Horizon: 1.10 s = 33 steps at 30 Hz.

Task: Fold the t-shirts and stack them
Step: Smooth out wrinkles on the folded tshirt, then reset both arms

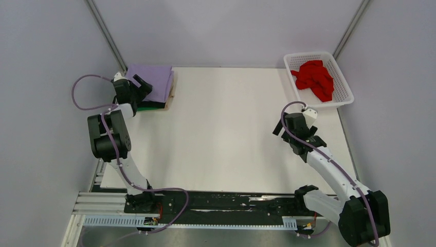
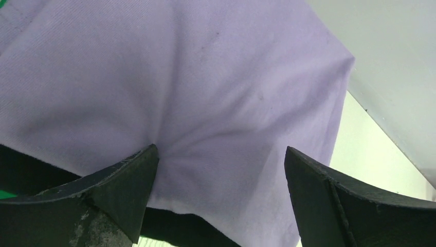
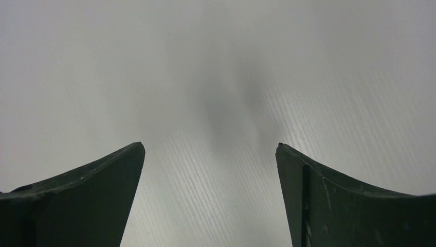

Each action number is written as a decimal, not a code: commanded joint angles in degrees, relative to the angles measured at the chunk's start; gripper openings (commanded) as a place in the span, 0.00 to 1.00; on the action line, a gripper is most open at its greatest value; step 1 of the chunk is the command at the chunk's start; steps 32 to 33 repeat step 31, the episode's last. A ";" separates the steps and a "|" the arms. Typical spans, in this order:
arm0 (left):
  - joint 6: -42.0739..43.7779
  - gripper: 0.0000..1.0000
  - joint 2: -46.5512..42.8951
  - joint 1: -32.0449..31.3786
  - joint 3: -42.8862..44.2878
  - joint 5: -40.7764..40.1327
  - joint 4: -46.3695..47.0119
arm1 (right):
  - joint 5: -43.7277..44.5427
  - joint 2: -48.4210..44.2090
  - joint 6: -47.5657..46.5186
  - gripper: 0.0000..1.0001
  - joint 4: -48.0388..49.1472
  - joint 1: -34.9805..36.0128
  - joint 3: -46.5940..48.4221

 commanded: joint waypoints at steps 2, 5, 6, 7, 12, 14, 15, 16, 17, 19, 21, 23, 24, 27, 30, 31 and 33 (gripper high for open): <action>2.01 1.00 -6.36 0.47 3.15 -1.33 -7.76 | -0.57 -0.15 1.73 1.00 0.69 -0.28 3.38; 2.99 1.00 -13.74 0.38 4.57 -2.89 -10.63 | -0.08 -2.38 2.76 1.00 0.52 -0.29 3.59; 3.68 1.00 -15.41 0.35 4.84 -3.13 -11.73 | 0.17 -3.41 3.21 1.00 0.45 -0.29 3.52; 3.99 1.00 -19.02 0.28 5.25 -3.46 -14.87 | 0.39 -4.50 3.48 1.00 0.40 -0.27 3.44; 6.82 1.00 -35.01 -1.56 -0.52 -7.44 -28.20 | -0.13 -9.43 3.44 1.00 0.42 -0.24 2.36; 7.25 1.00 -42.40 -3.22 -6.20 -9.93 -31.76 | -0.13 -10.92 4.51 1.00 0.26 -0.26 1.34; 7.09 1.00 -46.68 -3.65 -8.06 -10.88 -33.28 | -0.21 -11.52 5.36 1.00 0.25 -0.29 0.72; 6.42 1.00 -48.58 -4.42 -12.10 -10.68 -36.01 | -0.46 -11.97 6.01 1.00 0.25 -0.22 0.16; 6.06 1.00 -52.14 -5.07 -14.36 -9.94 -36.90 | -0.87 -12.42 6.53 1.00 0.24 -0.28 -0.46; 5.61 1.00 -57.37 -6.38 -21.07 -6.73 -36.44 | -1.82 -13.14 7.40 1.00 0.20 -0.24 -1.51; 5.72 1.00 -61.60 -7.28 -25.89 -5.33 -35.00 | -2.72 -13.68 7.57 1.00 0.20 -0.29 -2.36; 5.95 1.00 -64.19 -7.54 -28.44 -5.68 -35.27 | -2.54 -13.95 7.83 1.00 0.25 -0.25 -2.85; 5.90 1.00 -65.07 -7.57 -29.70 -5.50 -35.10 | -2.30 -13.76 7.84 1.00 0.31 -0.29 -2.95; 6.40 1.00 -65.72 -7.56 -30.46 -3.89 -34.77 | -2.28 -12.72 6.64 1.00 0.43 -0.28 -2.65; 6.74 1.00 -67.21 -7.59 -30.22 -4.67 -35.53 | -4.04 -11.92 4.40 1.00 0.42 -0.29 -1.28; 6.64 1.00 -67.55 -7.58 -30.49 -4.90 -35.39 | -3.87 -11.73 4.54 1.00 0.41 -0.28 -0.99; 6.64 1.00 -67.55 -7.58 -30.49 -4.90 -35.39 | -3.87 -11.73 4.54 1.00 0.41 -0.28 -0.99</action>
